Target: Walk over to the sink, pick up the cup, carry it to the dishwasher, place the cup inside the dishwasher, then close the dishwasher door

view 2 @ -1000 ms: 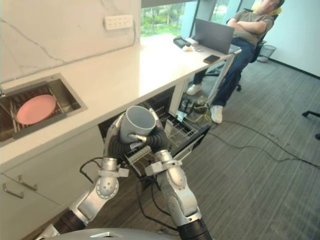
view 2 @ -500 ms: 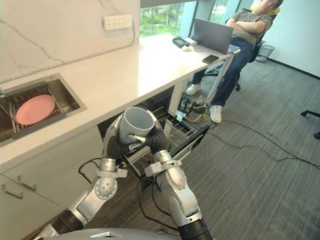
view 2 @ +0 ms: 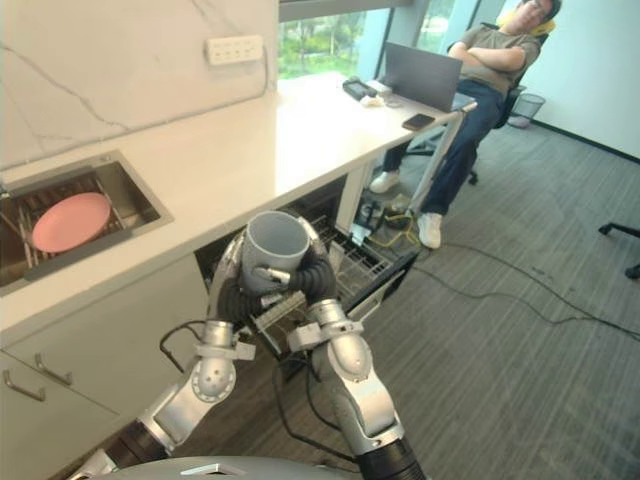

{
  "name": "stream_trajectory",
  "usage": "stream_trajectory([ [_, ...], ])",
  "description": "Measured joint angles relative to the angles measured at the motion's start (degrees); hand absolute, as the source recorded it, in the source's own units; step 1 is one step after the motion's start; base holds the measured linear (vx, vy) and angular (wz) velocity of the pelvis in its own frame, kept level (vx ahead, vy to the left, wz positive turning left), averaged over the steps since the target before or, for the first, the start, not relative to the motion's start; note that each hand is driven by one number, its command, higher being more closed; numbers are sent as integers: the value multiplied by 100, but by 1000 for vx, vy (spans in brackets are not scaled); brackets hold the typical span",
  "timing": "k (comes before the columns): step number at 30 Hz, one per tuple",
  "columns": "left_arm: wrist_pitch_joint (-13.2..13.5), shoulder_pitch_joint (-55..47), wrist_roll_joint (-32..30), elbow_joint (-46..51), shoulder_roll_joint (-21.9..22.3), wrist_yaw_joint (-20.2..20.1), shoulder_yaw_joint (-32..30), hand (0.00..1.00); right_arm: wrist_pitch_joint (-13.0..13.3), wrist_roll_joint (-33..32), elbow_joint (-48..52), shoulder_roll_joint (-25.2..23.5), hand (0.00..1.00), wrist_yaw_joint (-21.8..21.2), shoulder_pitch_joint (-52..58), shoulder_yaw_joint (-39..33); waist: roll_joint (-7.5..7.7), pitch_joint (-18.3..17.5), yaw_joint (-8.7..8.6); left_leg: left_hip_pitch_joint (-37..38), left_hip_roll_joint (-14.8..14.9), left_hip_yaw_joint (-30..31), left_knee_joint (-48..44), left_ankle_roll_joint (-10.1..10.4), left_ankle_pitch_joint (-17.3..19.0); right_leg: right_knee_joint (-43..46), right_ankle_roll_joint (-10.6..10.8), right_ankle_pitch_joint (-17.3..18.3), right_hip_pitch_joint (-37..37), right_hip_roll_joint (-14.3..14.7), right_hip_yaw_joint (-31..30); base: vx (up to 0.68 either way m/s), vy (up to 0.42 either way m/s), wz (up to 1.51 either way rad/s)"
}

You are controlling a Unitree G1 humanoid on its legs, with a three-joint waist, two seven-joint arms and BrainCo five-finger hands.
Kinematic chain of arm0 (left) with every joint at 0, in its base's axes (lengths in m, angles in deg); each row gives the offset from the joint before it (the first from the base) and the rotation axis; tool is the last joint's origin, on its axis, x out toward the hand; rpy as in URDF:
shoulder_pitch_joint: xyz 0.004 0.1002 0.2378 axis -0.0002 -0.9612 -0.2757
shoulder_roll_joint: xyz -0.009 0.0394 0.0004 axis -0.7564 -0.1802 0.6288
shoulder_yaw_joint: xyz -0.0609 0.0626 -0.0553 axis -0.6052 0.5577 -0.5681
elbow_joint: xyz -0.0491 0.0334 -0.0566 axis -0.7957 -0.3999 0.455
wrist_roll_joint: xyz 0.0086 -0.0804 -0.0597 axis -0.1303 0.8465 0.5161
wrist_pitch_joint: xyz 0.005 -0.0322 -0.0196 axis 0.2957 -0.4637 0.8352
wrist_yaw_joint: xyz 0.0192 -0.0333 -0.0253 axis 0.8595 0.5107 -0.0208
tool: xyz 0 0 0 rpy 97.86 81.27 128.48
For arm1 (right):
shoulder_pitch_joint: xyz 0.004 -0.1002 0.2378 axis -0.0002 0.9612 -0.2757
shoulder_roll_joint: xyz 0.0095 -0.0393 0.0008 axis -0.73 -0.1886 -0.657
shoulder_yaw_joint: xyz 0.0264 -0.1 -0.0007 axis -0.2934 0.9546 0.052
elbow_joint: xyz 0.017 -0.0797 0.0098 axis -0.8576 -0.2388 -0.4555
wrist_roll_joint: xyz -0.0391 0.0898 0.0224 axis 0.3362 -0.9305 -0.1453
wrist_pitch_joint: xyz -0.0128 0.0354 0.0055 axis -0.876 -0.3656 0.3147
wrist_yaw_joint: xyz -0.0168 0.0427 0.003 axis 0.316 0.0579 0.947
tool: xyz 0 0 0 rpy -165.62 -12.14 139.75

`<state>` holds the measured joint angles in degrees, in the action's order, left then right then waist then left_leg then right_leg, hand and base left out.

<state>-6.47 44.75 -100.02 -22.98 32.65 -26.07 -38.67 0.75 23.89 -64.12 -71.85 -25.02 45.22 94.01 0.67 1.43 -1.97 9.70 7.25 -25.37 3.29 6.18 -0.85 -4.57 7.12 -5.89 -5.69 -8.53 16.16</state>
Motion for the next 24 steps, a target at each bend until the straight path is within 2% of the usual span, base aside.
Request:
stream_trajectory([
  [4,0,-72,50,0,10,-4,-2,0,195,0,166,-140,100,8,0,-159,0,0,-9,2,0,0,1,0,0,0,0,0,-1,1,1,0,0,0],
  [12,-1,-72,114,5,125,-5,-142,0,201,-6,160,-171,100,24,4,-296,-1,0,-1,29,-30,18,110,-21,-58,0,1,0,-2,-7,27,0,0,0],
  [18,-6,-133,600,12,272,-80,-411,0,201,0,68,-259,100,211,103,-517,-2,0,1,18,-31,40,113,-23,-60,0,4,3,-2,-11,62,-1,-1,1],
  [19,12,-187,743,11,282,-148,-511,0,201,0,-46,-258,100,224,119,-590,-3,-1,-1,5,-32,56,113,-26,-62,0,7,5,-4,-15,86,-16,-13,16],
  [20,81,-323,1063,10,292,-527,-644,0,193,-1,-266,-257,100,232,162,-765,-4,-2,-12,-79,-39,146,116,-39,-79,0,20,15,-8,-33,191,-29,-14,26],
  [22,133,-592,1319,10,283,-1053,-748,0,176,6,-549,-240,100,244,195,-1003,-6,-3,-1,-168,-58,302,147,-59,-116,0,33,27,4,-57,342,-10,-15,44],
  [24,141,-947,1456,8,241,-1369,-807,0,153,61,-844,-188,100,253,192,-1216,-9,-3,44,-259,-74,436,149,-74,-145,1,46,38,6,-75,464,13,-8,40],
])
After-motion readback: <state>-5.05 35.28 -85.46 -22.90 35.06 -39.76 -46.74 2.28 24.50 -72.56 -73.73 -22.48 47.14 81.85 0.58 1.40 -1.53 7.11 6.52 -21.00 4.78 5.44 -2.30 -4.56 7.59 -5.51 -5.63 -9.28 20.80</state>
